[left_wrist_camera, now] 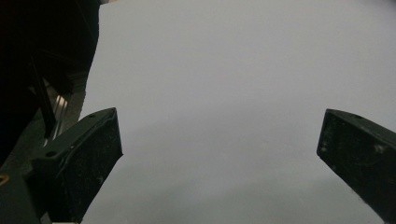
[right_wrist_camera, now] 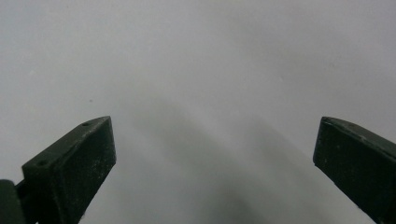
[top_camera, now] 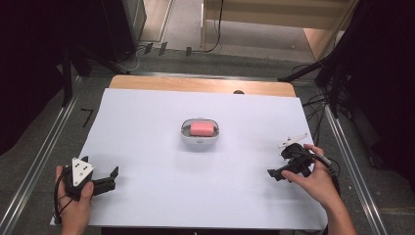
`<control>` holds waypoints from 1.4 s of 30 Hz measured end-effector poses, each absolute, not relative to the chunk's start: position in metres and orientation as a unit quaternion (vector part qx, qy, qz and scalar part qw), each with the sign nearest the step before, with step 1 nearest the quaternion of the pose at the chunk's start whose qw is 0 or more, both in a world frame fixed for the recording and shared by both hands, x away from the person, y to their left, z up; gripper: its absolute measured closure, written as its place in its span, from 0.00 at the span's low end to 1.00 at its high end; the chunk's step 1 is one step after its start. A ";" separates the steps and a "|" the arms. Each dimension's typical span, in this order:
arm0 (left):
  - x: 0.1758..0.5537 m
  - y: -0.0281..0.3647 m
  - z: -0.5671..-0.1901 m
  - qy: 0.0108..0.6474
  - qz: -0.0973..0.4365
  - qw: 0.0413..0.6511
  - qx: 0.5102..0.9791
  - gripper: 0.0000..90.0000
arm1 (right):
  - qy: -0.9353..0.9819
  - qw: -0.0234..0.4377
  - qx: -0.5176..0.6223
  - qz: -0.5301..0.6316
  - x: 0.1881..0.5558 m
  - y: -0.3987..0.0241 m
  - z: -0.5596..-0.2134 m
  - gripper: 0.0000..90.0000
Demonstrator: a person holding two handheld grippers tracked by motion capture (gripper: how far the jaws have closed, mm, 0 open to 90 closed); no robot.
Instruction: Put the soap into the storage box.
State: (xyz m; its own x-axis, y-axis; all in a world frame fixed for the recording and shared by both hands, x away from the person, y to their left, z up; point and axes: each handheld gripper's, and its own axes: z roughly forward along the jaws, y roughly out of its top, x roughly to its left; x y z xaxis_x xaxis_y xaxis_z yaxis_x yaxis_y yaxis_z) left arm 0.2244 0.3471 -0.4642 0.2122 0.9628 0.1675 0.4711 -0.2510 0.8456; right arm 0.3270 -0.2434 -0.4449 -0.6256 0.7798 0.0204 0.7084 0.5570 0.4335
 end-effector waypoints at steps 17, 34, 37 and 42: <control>0.224 0.347 -0.464 0.511 0.366 0.335 0.702 0.01 | 0.835 0.136 0.471 0.252 0.283 -0.285 -0.461 0.00; 0.224 0.347 -0.464 0.511 0.367 0.334 0.702 0.01 | 0.746 0.225 0.515 0.357 0.237 -0.328 -0.479 0.07; 0.224 0.347 -0.464 0.511 0.367 0.334 0.702 0.01 | 0.715 0.226 0.522 0.406 0.228 -0.337 -0.479 0.09; 0.224 0.347 -0.464 0.511 0.365 0.337 0.702 0.01 | 0.699 0.249 0.525 0.416 0.222 -0.338 -0.482 0.11</control>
